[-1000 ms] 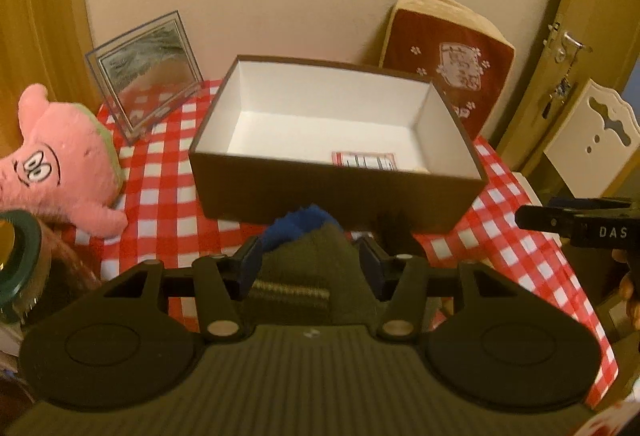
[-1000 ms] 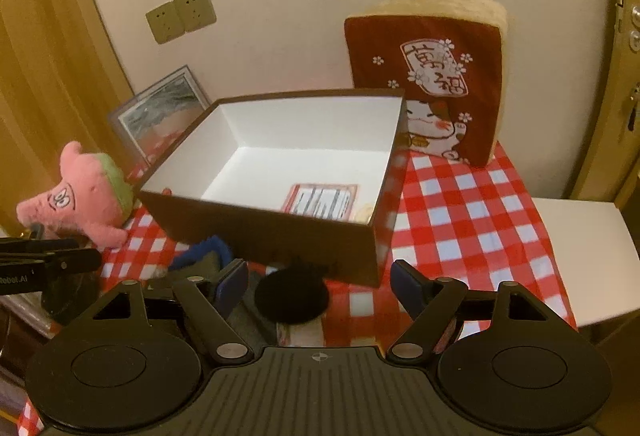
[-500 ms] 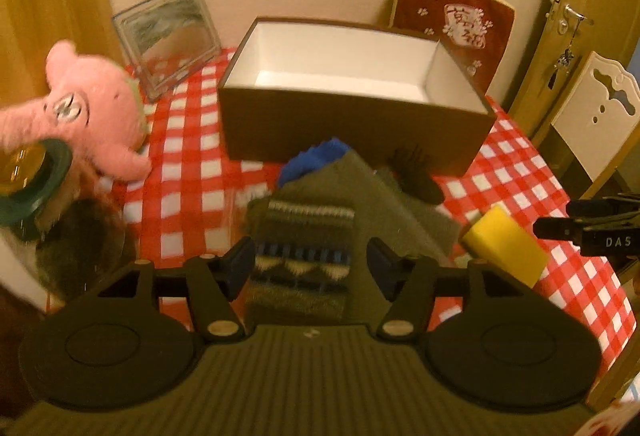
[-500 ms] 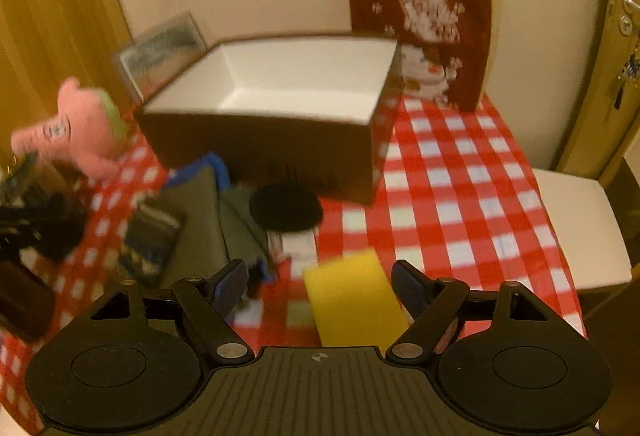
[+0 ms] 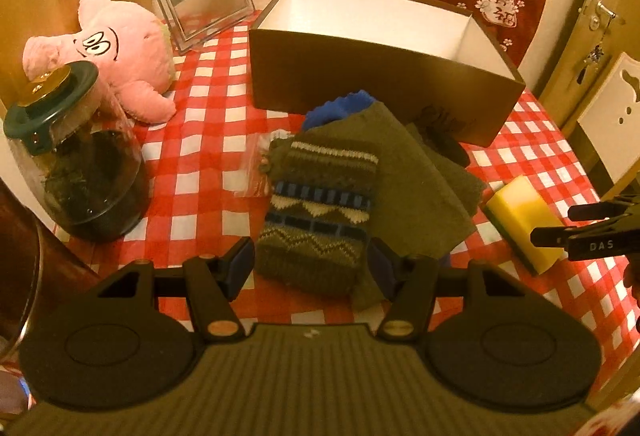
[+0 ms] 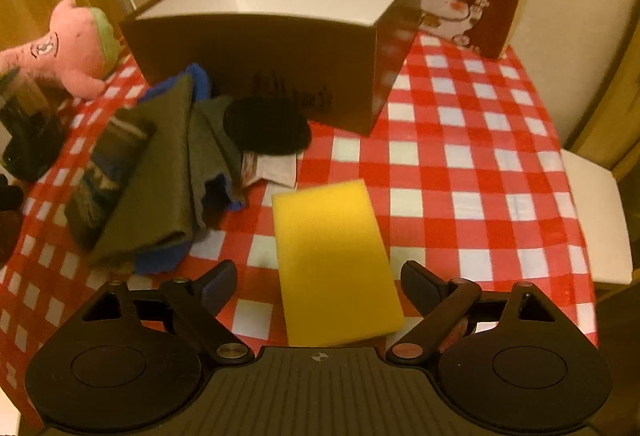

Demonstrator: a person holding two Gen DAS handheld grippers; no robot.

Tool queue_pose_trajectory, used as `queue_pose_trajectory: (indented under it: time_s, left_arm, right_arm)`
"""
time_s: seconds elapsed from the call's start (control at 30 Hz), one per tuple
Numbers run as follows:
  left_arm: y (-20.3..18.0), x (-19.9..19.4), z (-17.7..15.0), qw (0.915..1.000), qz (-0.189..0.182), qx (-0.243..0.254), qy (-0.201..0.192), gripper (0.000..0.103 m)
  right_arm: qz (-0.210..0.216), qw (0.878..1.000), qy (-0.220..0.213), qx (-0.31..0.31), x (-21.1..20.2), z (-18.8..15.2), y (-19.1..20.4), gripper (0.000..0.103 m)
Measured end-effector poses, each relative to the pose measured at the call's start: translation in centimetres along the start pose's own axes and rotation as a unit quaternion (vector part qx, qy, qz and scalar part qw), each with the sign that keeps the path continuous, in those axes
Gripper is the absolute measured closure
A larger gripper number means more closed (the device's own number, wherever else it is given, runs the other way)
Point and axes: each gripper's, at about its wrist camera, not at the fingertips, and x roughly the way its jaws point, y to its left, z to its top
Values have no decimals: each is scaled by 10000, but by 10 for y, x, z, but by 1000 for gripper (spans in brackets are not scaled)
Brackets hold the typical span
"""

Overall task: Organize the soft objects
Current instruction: 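Grasp the yellow sponge with the right gripper while the left gripper grasps the striped sock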

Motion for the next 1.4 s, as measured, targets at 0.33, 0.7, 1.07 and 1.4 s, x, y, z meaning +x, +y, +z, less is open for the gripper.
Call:
queue_pose_trajectory:
  time_s: [0.33,0.7,1.07,1.4]
  left_arm:
    - [-6,15,-5,9999,116,-41,115,43]
    - [-10,36,2,9998,100,109,125,43]
    - [-17,74,15,9992,-86,292,265,43]
    - [-22,108,19,9984,-6,417,393,46]
  right_arm:
    - [12,9999,73,-142,28,2,-9,15]
    - [100,9998,101,-111,38,3,-15,34]
    - [-53,9994,-237,258,17,10,-30,35]
    - [-198,9973,-346,624,4,9,-43,35]
